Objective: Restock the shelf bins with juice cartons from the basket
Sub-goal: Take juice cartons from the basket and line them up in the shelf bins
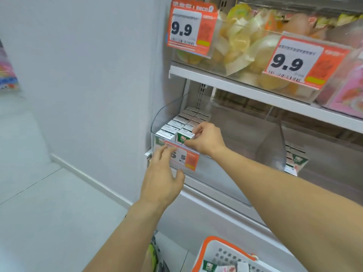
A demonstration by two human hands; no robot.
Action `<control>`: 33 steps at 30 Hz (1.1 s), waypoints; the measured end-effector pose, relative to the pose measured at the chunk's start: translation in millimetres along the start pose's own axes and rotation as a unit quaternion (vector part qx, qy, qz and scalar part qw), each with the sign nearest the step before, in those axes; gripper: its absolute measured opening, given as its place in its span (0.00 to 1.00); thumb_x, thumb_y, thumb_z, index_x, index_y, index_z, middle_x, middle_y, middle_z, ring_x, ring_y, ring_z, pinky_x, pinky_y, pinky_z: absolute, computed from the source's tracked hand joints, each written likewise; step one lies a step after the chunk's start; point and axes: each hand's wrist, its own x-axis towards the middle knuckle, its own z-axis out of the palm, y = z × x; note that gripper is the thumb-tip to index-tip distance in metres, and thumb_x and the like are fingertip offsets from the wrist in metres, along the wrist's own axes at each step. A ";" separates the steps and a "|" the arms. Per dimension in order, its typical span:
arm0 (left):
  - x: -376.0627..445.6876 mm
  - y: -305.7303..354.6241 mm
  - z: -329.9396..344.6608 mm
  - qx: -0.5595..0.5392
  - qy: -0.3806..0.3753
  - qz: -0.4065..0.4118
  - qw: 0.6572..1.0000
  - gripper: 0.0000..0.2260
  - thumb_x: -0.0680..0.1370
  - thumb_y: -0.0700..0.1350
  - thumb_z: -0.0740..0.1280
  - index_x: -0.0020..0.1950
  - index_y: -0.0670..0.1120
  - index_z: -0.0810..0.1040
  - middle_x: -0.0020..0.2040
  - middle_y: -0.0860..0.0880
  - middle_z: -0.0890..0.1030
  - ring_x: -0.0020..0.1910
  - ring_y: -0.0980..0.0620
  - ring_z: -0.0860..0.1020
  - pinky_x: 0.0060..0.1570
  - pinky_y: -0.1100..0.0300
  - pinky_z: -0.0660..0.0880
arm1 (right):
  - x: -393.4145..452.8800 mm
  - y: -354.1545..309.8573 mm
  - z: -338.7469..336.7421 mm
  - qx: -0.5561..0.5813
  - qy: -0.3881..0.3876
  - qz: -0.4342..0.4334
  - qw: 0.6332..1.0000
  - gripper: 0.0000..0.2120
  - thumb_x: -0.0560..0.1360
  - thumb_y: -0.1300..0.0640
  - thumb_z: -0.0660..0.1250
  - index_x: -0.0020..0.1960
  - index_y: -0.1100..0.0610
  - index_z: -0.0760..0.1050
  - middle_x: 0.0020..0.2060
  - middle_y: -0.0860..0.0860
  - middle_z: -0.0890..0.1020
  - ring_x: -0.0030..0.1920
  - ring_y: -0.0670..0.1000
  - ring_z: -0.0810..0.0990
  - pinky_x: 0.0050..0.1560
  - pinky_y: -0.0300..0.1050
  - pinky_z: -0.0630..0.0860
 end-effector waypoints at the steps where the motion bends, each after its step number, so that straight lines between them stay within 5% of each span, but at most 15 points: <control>1: 0.5 0.4 -1.0 -0.001 -0.005 -0.004 1.000 0.25 0.74 0.43 0.69 0.71 0.50 0.69 0.71 0.55 0.67 0.67 0.53 0.69 0.63 0.62 0.67 | -1.1 -0.3 -0.2 0.001 0.003 0.009 1.000 0.19 0.61 0.54 0.83 0.44 0.54 0.75 0.45 0.53 0.83 0.46 0.52 0.83 0.41 0.43 0.77; 6: -5.1 13.0 -0.6 0.013 -0.019 -0.007 1.000 0.24 0.75 0.42 0.68 0.72 0.46 0.69 0.72 0.51 0.68 0.70 0.52 0.67 0.65 0.61 0.65 | -31.5 -5.9 -37.8 -0.015 0.026 -0.033 0.999 0.20 0.65 0.48 0.82 0.48 0.56 0.78 0.45 0.51 0.82 0.46 0.50 0.81 0.49 0.47 0.80; 11: -28.9 40.2 12.7 0.008 -0.038 0.003 0.999 0.09 0.76 0.46 0.68 0.56 0.50 0.79 0.53 0.53 0.79 0.48 0.54 0.78 0.47 0.61 0.71 | -135.4 20.0 -90.6 0.002 0.094 -0.129 0.987 0.06 0.69 0.57 0.74 0.38 0.50 0.77 0.30 0.42 0.81 0.33 0.41 0.81 0.38 0.32 0.75; 15: -70.6 61.1 45.1 0.018 -0.128 0.019 0.991 0.03 0.74 0.44 0.69 0.41 0.52 0.79 0.37 0.58 0.79 0.34 0.60 0.76 0.40 0.61 0.73 | -230.8 84.2 -94.4 0.063 0.016 -0.055 0.996 0.08 0.70 0.59 0.74 0.37 0.48 0.77 0.32 0.42 0.82 0.32 0.49 0.83 0.33 0.43 0.79; 19: -133.6 71.9 96.3 -0.045 -0.209 -0.003 0.977 0.04 0.73 0.40 0.69 0.40 0.49 0.80 0.33 0.57 0.78 0.30 0.64 0.73 0.39 0.63 0.73 | -318.1 172.2 -64.5 0.065 -0.069 0.082 0.992 0.07 0.72 0.57 0.75 0.38 0.49 0.78 0.33 0.46 0.83 0.33 0.49 0.82 0.35 0.44 0.78; 22: -193.9 59.9 133.3 -0.040 -0.305 -0.056 0.950 0.03 0.73 0.37 0.68 0.43 0.42 0.81 0.39 0.50 0.82 0.37 0.53 0.79 0.46 0.54 0.78 | -365.2 233.3 -42.2 0.053 -0.095 0.169 0.980 0.06 0.72 0.55 0.75 0.39 0.51 0.79 0.34 0.46 0.83 0.36 0.47 0.83 0.39 0.42 0.77; 25: -236.6 35.3 150.1 0.079 -0.377 -0.057 0.921 0.11 0.75 0.39 0.67 0.58 0.43 0.79 0.57 0.44 0.78 0.56 0.46 0.78 0.57 0.53 0.75 | -401.6 275.1 -27.1 0.057 -0.129 0.228 0.963 0.07 0.73 0.56 0.74 0.37 0.53 0.79 0.35 0.49 0.83 0.36 0.48 0.81 0.42 0.44 0.77; 30: -241.8 1.9 154.0 0.244 -0.326 0.019 0.913 0.22 0.74 0.42 0.69 0.68 0.43 0.73 0.66 0.41 0.71 0.66 0.40 0.70 0.65 0.48 0.68 | -418.9 304.2 -14.6 0.073 -0.112 0.288 0.948 0.07 0.74 0.54 0.74 0.41 0.56 0.80 0.35 0.48 0.81 0.37 0.47 0.79 0.43 0.43 0.77; 33: -228.6 -5.5 160.7 0.295 -0.343 -0.021 0.891 0.26 0.76 0.46 0.69 0.73 0.43 0.67 0.66 0.37 0.72 0.66 0.37 0.69 0.67 0.44 0.67 | -397.1 300.4 -9.8 0.125 -0.059 0.299 0.944 0.07 0.74 0.53 0.74 0.44 0.55 0.79 0.36 0.47 0.81 0.37 0.44 0.80 0.43 0.41 0.78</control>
